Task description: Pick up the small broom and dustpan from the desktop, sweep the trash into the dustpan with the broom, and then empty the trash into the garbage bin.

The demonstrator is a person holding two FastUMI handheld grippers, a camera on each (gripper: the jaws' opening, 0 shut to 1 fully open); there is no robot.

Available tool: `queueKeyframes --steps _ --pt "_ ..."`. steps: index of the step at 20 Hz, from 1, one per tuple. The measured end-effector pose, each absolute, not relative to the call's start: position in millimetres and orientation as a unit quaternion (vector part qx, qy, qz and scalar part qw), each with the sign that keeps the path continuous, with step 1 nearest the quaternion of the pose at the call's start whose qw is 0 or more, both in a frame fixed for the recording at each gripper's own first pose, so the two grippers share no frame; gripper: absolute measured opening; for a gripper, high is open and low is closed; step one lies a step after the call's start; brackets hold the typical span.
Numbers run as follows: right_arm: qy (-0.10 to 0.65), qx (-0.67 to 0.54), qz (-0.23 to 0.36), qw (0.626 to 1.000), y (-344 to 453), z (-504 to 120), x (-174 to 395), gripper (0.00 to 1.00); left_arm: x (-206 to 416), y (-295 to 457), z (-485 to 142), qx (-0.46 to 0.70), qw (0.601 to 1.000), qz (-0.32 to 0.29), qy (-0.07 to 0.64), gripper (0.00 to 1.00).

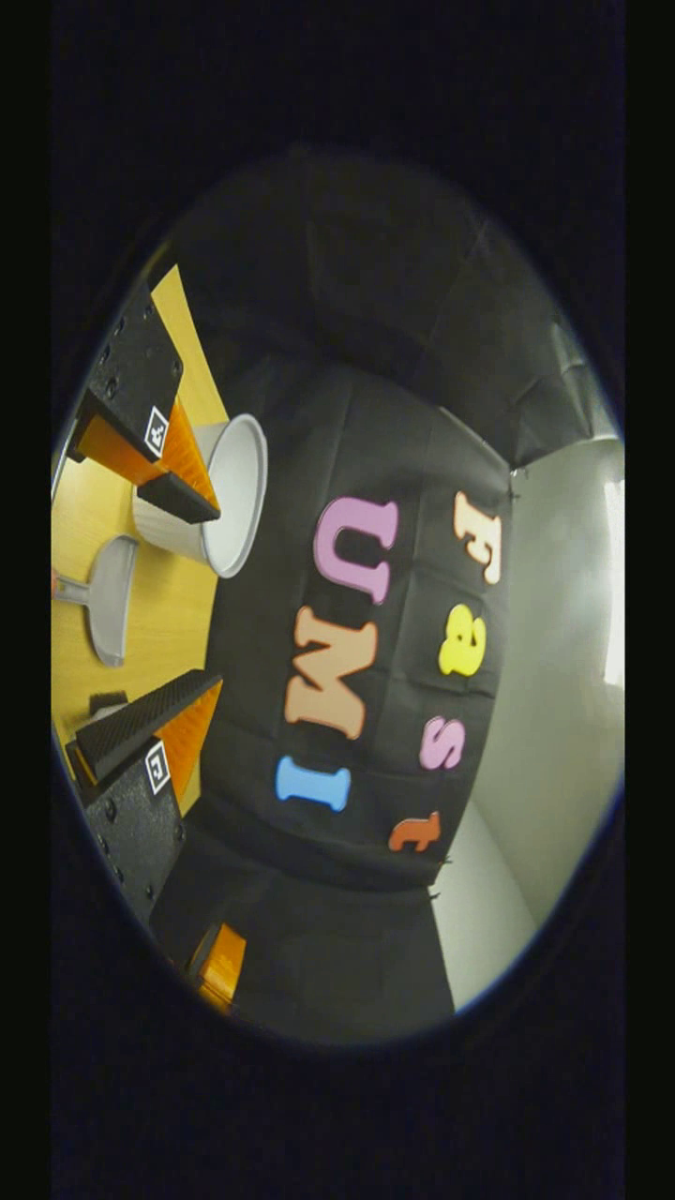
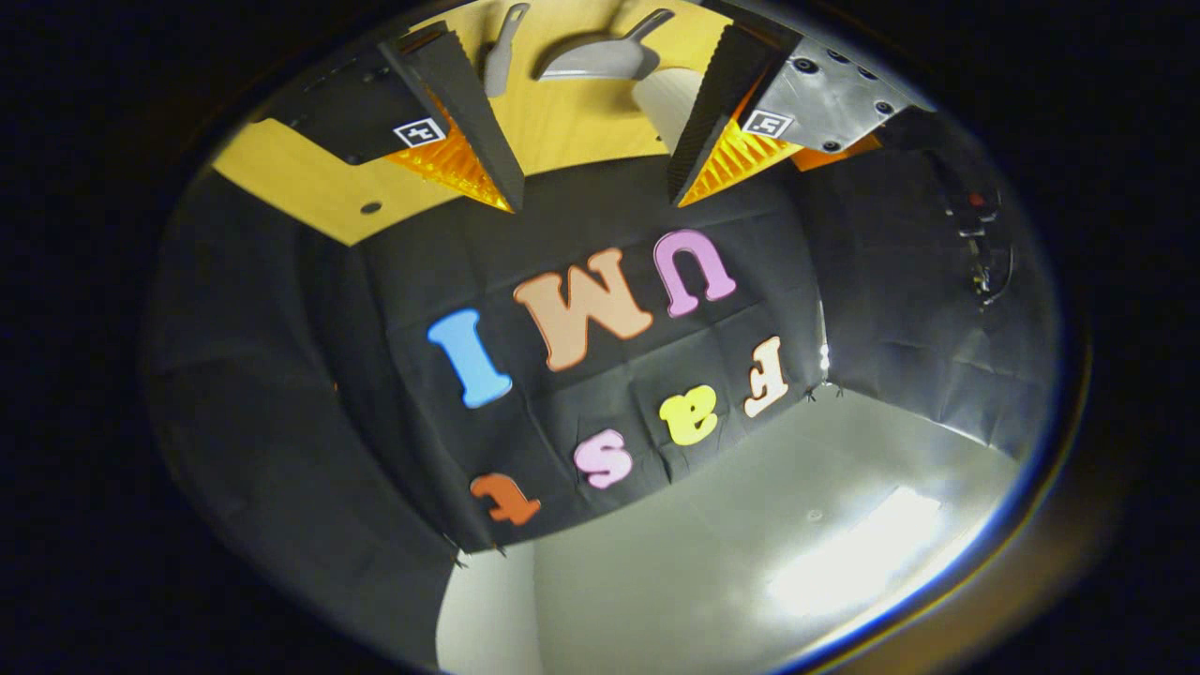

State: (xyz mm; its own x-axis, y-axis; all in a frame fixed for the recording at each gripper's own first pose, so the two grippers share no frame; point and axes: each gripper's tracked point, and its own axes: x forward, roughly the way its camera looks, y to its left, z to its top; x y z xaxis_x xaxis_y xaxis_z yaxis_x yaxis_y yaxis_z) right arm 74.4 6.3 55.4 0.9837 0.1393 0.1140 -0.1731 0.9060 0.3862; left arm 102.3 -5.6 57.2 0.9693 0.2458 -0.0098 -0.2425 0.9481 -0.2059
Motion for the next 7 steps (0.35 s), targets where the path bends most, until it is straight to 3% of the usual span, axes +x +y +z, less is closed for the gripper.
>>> queueKeyframes --steps 3,7 --pt "-0.082 0.191 0.07 0.976 7 61 55 0.98 97 -11 69 -0.095 0.986 0.135 -0.037 0.94" --pt "-0.061 0.206 0.093 0.972 10 44 53 0.98 91 -14 72 -0.055 0.99 0.125 -0.042 0.94"
